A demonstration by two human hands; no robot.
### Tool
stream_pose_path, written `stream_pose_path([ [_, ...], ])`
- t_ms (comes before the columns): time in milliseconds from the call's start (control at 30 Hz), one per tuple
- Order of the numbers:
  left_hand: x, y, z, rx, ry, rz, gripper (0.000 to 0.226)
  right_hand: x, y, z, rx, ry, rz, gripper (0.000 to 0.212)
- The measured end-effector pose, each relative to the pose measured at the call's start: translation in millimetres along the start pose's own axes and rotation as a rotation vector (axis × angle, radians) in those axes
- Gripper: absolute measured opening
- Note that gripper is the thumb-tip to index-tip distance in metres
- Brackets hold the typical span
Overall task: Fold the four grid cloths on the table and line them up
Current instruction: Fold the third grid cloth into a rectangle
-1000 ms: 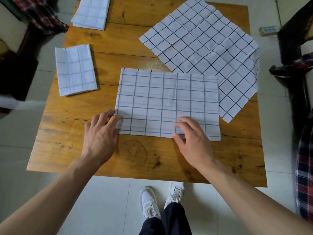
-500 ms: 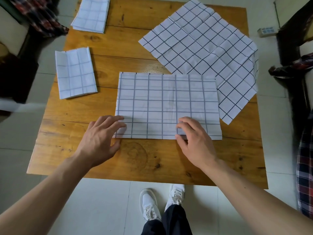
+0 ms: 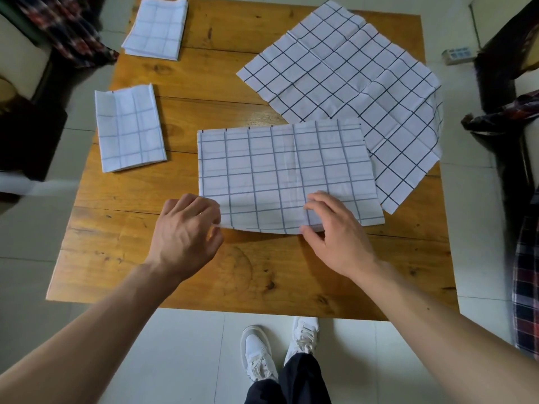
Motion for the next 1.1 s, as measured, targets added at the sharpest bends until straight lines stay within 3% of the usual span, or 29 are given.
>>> stream_pose_path([
  [200,4.9,-10.2,41.0,0.019,0.019,0.056,0.007,9.0,-9.5,-35.5,0.032,-0.130,-0.090,0.076],
  [267,4.3,-11.5,64.3,0.039,0.027,0.068,0.009,14.4,-9.1,-47.3,0.073,-0.145,-0.026,0.067],
  [433,-3.4,-13.1,107.0,0.195,0.102,0.058,0.012,23.7,-26.8,-47.2,-0.067,-0.139,0.223,0.018],
  [733,-16.0,12.1,51.3,0.121,-0.032,-0.159,0.036,56.9,-48.6,1.5,-0.146,-0.151,0.289,0.025],
  [967,4.0,11.2,70.4,0.102,0.024,-0.090,0.029,80.8,-29.1,39.1,-0.014,0.029,0.159,0.043],
  [1100,23.8,13.7,87.7,0.122,0.066,-0.114,0.029,77.5,-19.7,47.4,0.046,0.074,0.273,0.028],
])
Point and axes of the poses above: each hand's wrist, its own x-axis away from the middle knuckle, its own y-axis out of the palm, z = x × y, the point moved 6 cm from there along -x, towards the middle knuckle, and after that the axes turned 8 degrees about x, right-handed, at the moved point
